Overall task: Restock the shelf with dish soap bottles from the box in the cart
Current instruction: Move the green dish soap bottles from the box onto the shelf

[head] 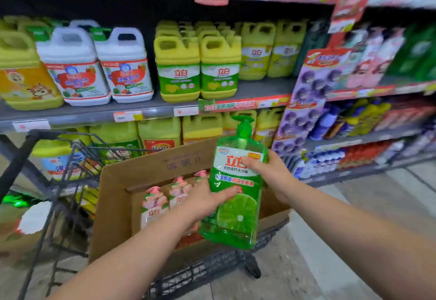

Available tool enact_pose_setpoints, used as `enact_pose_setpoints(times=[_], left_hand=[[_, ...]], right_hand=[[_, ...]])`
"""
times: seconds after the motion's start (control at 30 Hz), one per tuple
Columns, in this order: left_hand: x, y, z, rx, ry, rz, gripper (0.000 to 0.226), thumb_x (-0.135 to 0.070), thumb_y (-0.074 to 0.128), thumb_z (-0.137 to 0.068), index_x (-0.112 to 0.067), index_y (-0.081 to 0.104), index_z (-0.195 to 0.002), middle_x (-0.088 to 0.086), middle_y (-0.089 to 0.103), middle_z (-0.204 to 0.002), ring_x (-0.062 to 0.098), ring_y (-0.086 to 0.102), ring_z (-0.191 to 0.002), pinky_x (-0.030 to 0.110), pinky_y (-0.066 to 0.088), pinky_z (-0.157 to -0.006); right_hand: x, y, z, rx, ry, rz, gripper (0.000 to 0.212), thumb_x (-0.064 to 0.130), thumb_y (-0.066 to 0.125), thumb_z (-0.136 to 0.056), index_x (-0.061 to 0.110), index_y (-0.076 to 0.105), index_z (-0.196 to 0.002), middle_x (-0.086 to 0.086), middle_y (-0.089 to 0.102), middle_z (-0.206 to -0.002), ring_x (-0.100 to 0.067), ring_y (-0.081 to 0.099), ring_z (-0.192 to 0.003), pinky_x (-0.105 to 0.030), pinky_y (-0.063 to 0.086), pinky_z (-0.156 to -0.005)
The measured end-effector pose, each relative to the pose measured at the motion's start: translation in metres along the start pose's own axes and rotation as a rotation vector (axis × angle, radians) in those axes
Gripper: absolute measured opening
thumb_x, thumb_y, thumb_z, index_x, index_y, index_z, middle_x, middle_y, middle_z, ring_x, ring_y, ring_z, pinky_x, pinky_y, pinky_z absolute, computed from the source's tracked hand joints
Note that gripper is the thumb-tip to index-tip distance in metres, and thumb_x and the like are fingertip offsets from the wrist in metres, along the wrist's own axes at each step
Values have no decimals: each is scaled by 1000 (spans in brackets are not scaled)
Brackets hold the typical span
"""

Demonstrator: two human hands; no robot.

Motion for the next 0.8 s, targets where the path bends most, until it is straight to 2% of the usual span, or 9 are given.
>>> enact_pose_setpoints(times=[0.1, 0.17, 0.27, 0.33, 0.47, 0.57, 0.63, 0.7, 0.8], left_hand=[[-24, 44, -9, 95, 57, -22, 24, -41, 72, -76, -28, 63, -95, 2, 70, -106, 18, 67, -95, 38, 51, -92], [-41, 78, -18, 154, 82, -47, 38, -44, 73, -74, -24, 65, -105, 2, 71, -105, 16, 67, -94, 35, 52, -90], [-72, 133, -32, 245, 140, -81, 20, -43, 73, -74, -30, 66, -88, -10, 68, -87, -10, 63, -67, 6, 48, -62], [-94, 177, -42, 299, 177, -99, 15, -41, 74, -74, -33, 62, -78, -14, 65, -79, -15, 57, -58, 1, 41, -50], [-141, 275, -57, 392, 259, -105, 13, -40, 75, -73, -35, 64, -77, -20, 67, -76, -12, 60, -64, 6, 45, -59], [-178, 352, -65, 472, 311, -93, 13, -33, 73, -77, -31, 66, -88, -10, 71, -88, 3, 66, -81, 14, 51, -74], [-200, 400, -71, 519, 321, -75, 15, -32, 72, -79, -29, 66, -92, -7, 72, -93, 6, 66, -84, 13, 51, -69], [-220, 443, -78, 556, 296, -62, 16, -37, 71, -78, -31, 65, -92, -11, 72, -92, 5, 67, -84, 15, 51, -60], [-246, 497, -92, 577, 275, -74, 27, -44, 69, -77, -31, 64, -99, -9, 72, -97, 8, 67, -88, 22, 51, -63]], right_hand=[[1, -51, 19, -124, -10, -33, 41, 17, 77, -77, 12, 59, -113, -12, 71, -110, -25, 69, -93, -42, 56, -85], [1, -90, 31, -210, -9, -53, 38, 16, 77, -76, 12, 60, -110, -13, 71, -107, -26, 70, -90, -43, 57, -83], [-1, -154, 49, -335, -8, -88, 47, 19, 78, -75, 12, 57, -116, -12, 71, -107, -27, 70, -94, -47, 56, -87], [-2, -201, 62, -401, -24, -111, 48, 18, 78, -75, 12, 57, -117, -10, 72, -105, -26, 70, -92, -44, 57, -84], [-6, -307, 82, -515, -53, -142, 47, 16, 77, -76, 10, 57, -118, -10, 73, -102, -23, 71, -87, -37, 58, -76], [-6, -389, 94, -574, -64, -135, 52, 17, 77, -76, 8, 53, -121, -12, 71, -106, -24, 71, -90, -35, 58, -75], [-6, -440, 102, -614, -69, -115, 48, 18, 77, -76, 11, 52, -117, -9, 71, -102, -18, 71, -83, -28, 58, -65], [-5, -487, 106, -634, -69, -83, 42, 19, 77, -76, 15, 53, -111, -6, 72, -98, -17, 72, -81, -30, 59, -68], [-4, -547, 106, -632, -74, -58, 32, 19, 75, -78, 20, 53, -101, -2, 72, -91, -13, 72, -74, -25, 58, -60]])
Point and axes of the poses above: each hand's wrist, its own z-axis away from the middle knuckle, its own y-axis out of the palm, x = y × z, the point moved 2 cm from there along -z, towards the middle knuckle
